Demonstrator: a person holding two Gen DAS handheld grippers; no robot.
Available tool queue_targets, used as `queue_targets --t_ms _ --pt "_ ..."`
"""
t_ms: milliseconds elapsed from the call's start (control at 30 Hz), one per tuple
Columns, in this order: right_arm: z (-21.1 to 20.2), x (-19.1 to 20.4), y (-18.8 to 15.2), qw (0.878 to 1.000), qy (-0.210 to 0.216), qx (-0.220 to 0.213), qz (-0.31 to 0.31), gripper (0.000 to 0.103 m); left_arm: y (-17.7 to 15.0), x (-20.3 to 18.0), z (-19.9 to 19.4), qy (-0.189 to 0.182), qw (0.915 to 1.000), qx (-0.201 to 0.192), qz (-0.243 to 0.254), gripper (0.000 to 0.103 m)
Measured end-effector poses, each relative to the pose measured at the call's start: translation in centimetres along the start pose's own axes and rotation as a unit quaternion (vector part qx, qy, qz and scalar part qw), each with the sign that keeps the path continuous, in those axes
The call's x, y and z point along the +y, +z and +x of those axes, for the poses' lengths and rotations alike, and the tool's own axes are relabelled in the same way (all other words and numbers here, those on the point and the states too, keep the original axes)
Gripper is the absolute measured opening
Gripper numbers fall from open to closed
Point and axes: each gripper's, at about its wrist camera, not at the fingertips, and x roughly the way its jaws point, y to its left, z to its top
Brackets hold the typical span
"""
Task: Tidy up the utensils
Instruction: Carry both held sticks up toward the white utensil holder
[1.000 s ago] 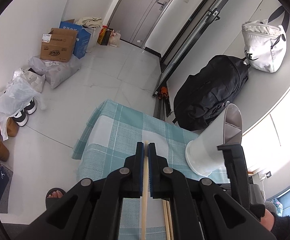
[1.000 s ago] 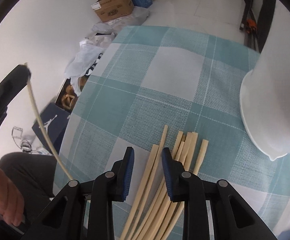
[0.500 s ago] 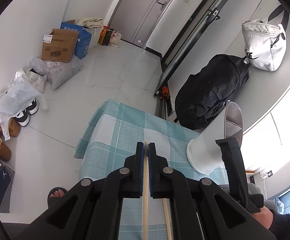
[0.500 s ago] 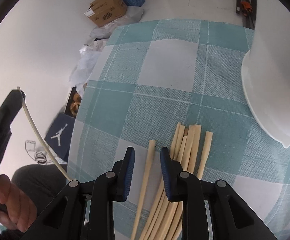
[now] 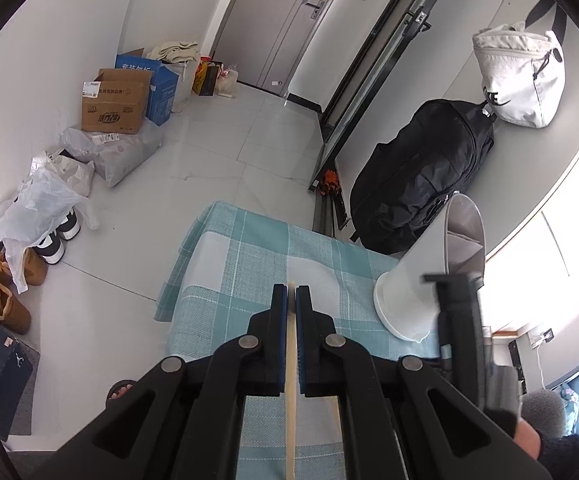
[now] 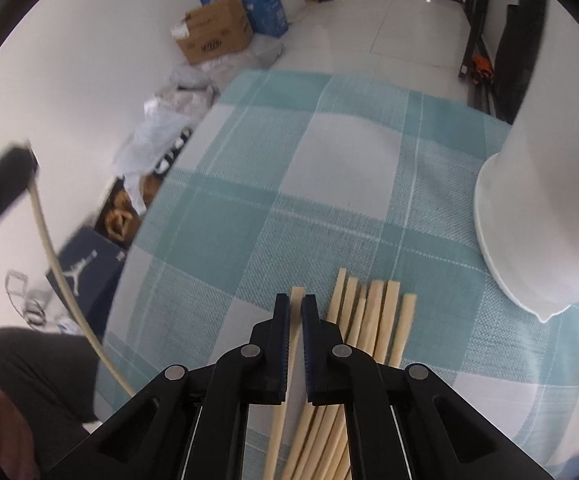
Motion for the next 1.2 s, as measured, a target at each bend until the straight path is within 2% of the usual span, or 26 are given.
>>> queue_targets --t_ms 167,400,500,567,633,700,733,800,867,900,933,1033,1200 --pt "-3.9 -1.0 -0.8 0.996 0.044 -0.077 0.026 0.005 -0.2 -0.9 -0.5 -0.005 0.9999 -0.001 0.014 0.000" --pt "-11.2 -2.1 -3.9 0.978 0.058 -0.199 0.003 0.000 -0.5 -3.1 -1.7 -0.007 0.9988 -0.018 0.045 0.000" --pt "-12.4 -2.1 -4.9 0.975 0.060 -0.215 -0.012 0.000 -0.6 -4.0 -1.6 -0.007 0.9984 -0.015 0.054 0.000" --pt "-12.1 -2.6 -4.9 0.978 0.055 -0.201 -0.013 0.000 -0.6 -4.6 -1.7 0.002 0.9975 -0.016 0.069 0.000" --pt "-11.7 -3.0 -5.1 0.982 0.076 -0.173 -0.014 0.000 -0.5 -4.7 -1.8 0.005 0.9971 -0.018 0.073 0.000" --pt "-10.8 -2.8 -4.8 0.985 0.076 -0.154 -0.014 0.003 -0.3 -4.4 -1.9 0.009 0.9973 -0.020 0.071 0.000" --pt "-9.7 -2.7 -4.2 0.987 0.095 -0.131 -0.015 0.003 -0.2 -4.1 -1.9 0.009 0.9977 -0.019 0.065 0.000" --pt "-8.2 -2.2 -3.3 0.989 0.100 -0.107 -0.011 0.003 -0.2 -3.5 -1.8 0.012 0.9983 -0.014 0.055 0.000" --pt "-6.0 -1.9 -1.9 0.991 0.115 -0.068 -0.003 0.009 -0.1 -2.9 -1.8 0.017 0.9985 -0.013 0.051 0.000" --pt "-4.7 -1.7 -1.1 0.992 0.117 -0.049 0.002 0.016 -0.1 -2.5 -1.8 0.017 0.9987 -0.013 0.047 0.000" --pt "-3.3 -1.5 -0.4 0.993 0.113 -0.030 0.007 0.022 0.0 -2.1 -1.8 0.016 0.9990 -0.012 0.041 0.000" --pt "-0.4 -0.7 1.2 0.995 0.101 0.007 0.004 0.023 0.0 -1.1 -1.7 0.012 0.9995 -0.010 0.026 0.000" --pt "3.3 1.5 3.0 0.997 0.015 0.055 -0.044 0.023 0.1 -0.6 -1.5 0.012 0.9996 -0.002 0.025 0.000"
